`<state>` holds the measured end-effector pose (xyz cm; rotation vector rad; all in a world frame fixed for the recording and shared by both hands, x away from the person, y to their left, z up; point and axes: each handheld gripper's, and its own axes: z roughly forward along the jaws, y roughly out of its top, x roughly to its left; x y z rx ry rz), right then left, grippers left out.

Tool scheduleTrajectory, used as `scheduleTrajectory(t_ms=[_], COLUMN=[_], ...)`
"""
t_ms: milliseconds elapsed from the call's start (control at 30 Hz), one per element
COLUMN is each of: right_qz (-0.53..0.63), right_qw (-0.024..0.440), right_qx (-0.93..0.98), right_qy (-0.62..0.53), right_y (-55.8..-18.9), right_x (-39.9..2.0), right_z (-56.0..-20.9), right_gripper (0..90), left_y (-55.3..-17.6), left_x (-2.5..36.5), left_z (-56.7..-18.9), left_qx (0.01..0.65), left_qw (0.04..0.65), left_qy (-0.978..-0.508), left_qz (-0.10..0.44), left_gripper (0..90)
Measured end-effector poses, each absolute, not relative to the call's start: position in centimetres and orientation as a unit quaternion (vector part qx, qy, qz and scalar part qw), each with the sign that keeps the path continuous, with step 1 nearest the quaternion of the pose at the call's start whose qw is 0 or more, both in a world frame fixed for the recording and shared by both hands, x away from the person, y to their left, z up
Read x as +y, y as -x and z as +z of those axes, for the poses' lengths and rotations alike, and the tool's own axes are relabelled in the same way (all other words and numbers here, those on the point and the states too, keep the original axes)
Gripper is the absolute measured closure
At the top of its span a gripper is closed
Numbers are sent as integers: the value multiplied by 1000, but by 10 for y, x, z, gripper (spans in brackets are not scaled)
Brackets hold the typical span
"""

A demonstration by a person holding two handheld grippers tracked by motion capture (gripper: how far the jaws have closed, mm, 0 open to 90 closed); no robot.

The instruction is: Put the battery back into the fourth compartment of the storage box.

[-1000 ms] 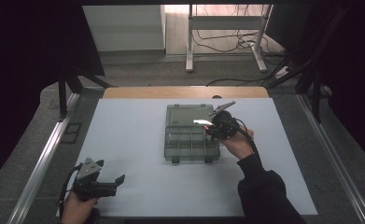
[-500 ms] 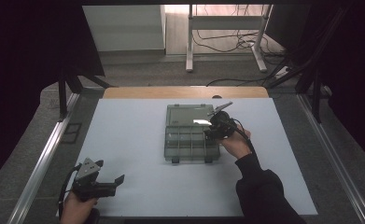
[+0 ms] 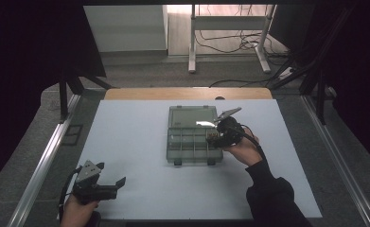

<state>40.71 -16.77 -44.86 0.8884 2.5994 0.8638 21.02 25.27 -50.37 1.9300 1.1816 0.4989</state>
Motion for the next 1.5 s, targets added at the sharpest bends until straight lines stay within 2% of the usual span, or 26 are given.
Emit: scheduleTrajectory(t_ms=[733, 1233, 1500], right_qz=[299, 310, 313], right_qw=[137, 121, 131], right_qx=[902, 902, 904], right_qy=[-281, -275, -260], right_y=[-379, -356, -340], right_x=[-176, -183, -186], right_z=[-444, -447, -443], right_gripper=[222, 139, 70], left_y=[-211, -209, -208], left_x=[253, 253, 253], left_z=[-504, -504, -504], left_qx=[466, 467, 468], left_qw=[401, 399, 397], left_qy=[-764, -763, -764], left_qz=[198, 200, 201], left_gripper=[32, 32, 32])
